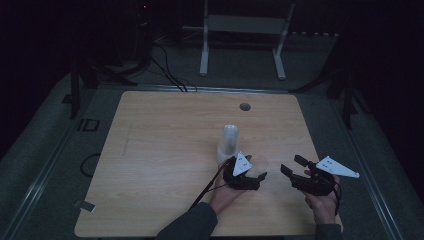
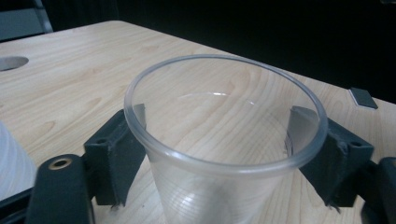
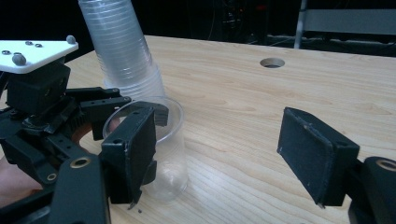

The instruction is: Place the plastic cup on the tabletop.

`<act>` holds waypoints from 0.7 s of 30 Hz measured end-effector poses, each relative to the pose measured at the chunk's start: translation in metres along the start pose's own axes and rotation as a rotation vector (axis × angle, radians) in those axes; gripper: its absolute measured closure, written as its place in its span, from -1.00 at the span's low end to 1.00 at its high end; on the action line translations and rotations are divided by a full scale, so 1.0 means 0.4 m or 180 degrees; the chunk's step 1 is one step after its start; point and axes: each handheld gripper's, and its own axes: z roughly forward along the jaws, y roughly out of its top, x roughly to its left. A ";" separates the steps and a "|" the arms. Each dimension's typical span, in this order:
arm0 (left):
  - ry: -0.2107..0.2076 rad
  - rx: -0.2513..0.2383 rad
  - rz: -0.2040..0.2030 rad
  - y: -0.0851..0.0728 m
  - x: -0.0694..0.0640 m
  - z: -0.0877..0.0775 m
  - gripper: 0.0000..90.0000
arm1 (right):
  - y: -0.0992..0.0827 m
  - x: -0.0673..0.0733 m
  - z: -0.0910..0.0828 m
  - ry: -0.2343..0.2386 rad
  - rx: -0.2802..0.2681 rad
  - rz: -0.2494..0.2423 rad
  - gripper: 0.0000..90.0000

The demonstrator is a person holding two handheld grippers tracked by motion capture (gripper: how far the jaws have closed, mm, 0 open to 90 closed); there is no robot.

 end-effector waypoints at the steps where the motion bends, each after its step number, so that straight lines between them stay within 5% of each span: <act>1: 0.0003 0.0008 0.0000 0.000 -0.001 -0.001 -0.58 | 0.000 0.000 0.000 0.0000 0.0001 0.0001 -0.38; 21: 0.0081 -0.0020 0.0014 -0.013 -0.009 -0.034 -0.67 | -0.001 -0.001 -0.001 -0.0006 -0.0002 0.0001 -0.38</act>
